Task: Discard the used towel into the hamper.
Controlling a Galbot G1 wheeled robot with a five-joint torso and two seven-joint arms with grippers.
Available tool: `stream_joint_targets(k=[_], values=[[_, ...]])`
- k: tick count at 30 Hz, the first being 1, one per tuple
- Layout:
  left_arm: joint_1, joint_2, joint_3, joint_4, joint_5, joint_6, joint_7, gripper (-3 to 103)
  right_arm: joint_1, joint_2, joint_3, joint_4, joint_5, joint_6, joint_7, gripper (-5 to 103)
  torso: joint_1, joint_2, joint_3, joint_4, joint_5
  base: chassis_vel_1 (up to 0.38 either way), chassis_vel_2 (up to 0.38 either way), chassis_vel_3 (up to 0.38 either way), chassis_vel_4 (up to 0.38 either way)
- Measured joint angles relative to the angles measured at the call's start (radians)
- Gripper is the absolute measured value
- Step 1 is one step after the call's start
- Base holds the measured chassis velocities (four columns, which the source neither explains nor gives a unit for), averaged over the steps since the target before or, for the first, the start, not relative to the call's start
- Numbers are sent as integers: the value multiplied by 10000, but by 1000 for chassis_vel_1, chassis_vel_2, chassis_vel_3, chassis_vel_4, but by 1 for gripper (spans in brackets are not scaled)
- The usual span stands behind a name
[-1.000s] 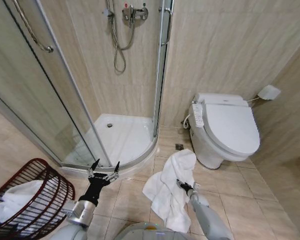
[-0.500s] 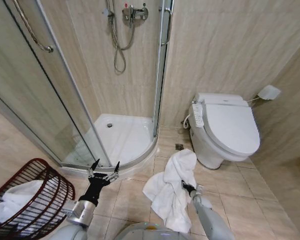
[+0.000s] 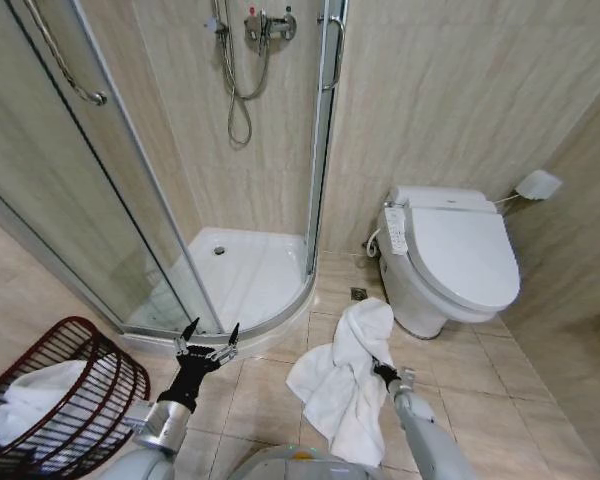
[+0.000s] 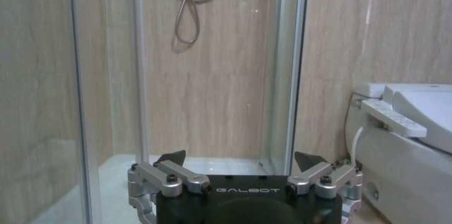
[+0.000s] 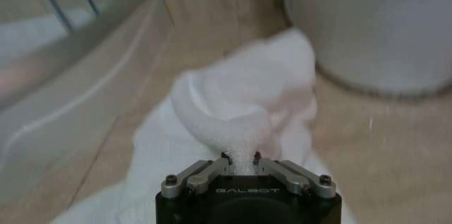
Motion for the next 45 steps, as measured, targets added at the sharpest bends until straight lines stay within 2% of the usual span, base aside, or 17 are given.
stream_joint_targets(k=[5, 9, 10, 13, 15, 16, 19, 23, 27, 35, 39, 45], values=[[0, 0, 0, 0, 0, 0, 0, 100, -729, -87, 342, 1638, -860, 617, 37, 5, 0, 0, 0, 0, -2, 0, 0, 0, 0], [0, 0, 0, 0, 0, 0, 0, 100, -1807, -203, 755, 3992, -1431, 947, 228, 5, 0, 0, 0, -1, -1, 0, 0, 0, 0], [0, 0, 0, 0, 0, 0, 0, 100, -1807, -203, 755, 3992, -1431, 947, 228, 5, 0, 0, 0, -1, -1, 0, 0, 0, 0], [0, 0, -1, 1, 0, 0, 0, 100, -2558, -268, 1074, 5881, -1736, 1119, 386, 5, 0, 0, -1, 1, -6, 0, 0, 0, 0], [0, 1, 0, 1, 0, 0, 0, 100, -2695, -285, 1129, 6227, -1784, 1161, 423, 5, -1, 1, -1, 0, -7, 0, 0, 0, 0], [1, 1, -1, 0, 0, 0, 0, 100, -3044, -303, 1332, 7249, -1924, 1182, 462, 5, 1, 0, 1, -3, 7, 0, 0, 0, 0], [-2, 0, 0, 0, 0, 0, 0, 100, -3412, -370, 1642, 8508, -2108, 1291, 360, 5, -1, 0, -2, 1, -11, 0, 0, 0, 0], [-1, 0, 0, 0, 0, 0, 0, 100, -3888, -503, 2117, 10002, -2307, 1390, 132, 5, 0, 1, -1, 1, 3, 0, 0, 0, 0], [0, 0, 0, 0, 0, 0, 0, 100, -4095, -737, 2669, 11192, -2248, 1328, 119, 5, 0, 0, -1, 1, 2, 0, 0, 0, 0], [0, 0, 0, 0, 0, 0, 0, 100, -3937, -1298, 3591, 13256, -1383, 953, 317, 5, 0, 0, -1, 1, -2, 0, 0, 0, 0], [-1, 0, 0, 0, 0, 0, 0, 100, -3629, -1816, 4166, 14014, -788, 945, 491, 5, 0, 0, -1, 1, -2, 0, 0, 0, 0], [-1, 0, 0, 0, 0, 0, 0, 100, -3146, -2636, 5012, 14562, 423, 1276, 1203, 5, 0, 1, 0, 1, -2, 0, 0, 0, 0]])
